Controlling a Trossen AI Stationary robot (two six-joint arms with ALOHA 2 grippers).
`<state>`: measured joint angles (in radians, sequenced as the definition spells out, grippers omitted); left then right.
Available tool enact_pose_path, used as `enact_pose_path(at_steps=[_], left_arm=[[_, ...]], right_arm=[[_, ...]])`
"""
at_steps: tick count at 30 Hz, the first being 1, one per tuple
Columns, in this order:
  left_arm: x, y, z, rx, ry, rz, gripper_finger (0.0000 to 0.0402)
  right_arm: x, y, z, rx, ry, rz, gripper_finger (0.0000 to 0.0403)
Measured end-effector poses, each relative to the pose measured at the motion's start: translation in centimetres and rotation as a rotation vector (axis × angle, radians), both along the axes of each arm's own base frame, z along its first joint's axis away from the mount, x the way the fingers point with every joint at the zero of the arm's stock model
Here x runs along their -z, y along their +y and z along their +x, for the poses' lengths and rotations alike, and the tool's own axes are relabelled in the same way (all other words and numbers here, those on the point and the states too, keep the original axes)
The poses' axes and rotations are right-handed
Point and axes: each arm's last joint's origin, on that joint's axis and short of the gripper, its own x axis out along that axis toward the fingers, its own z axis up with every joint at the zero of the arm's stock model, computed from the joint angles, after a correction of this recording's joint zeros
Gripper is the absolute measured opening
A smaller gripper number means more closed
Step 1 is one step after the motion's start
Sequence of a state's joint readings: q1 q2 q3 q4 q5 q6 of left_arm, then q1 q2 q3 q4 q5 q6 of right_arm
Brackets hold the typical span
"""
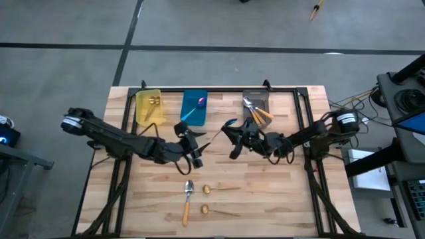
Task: Sort silverware by color (type)
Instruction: Put the blue spoon into the blue bin
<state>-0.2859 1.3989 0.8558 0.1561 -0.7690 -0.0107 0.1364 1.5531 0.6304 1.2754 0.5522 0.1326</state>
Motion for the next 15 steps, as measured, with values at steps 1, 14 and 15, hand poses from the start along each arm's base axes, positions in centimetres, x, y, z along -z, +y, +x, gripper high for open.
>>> enact_pose_path(at_steps=[1,14,15], left_arm=[[0.2,0.1,0.3,-0.006,-0.009,-0.003,0.0177],[2.0,0.7,2.8,-0.054,-0.096,-0.021,0.0165],[2.1,0.8,2.8,-0.075,-0.095,-0.014,0.0158]], right_arm=[[0.1,0.0,0.1,-0.001,-0.014,0.001,0.0011],[-0.8,0.3,1.7,-0.011,-0.035,-0.049,0.0011],[-0.9,0.3,1.8,-0.011,-0.035,-0.050,0.0011]])
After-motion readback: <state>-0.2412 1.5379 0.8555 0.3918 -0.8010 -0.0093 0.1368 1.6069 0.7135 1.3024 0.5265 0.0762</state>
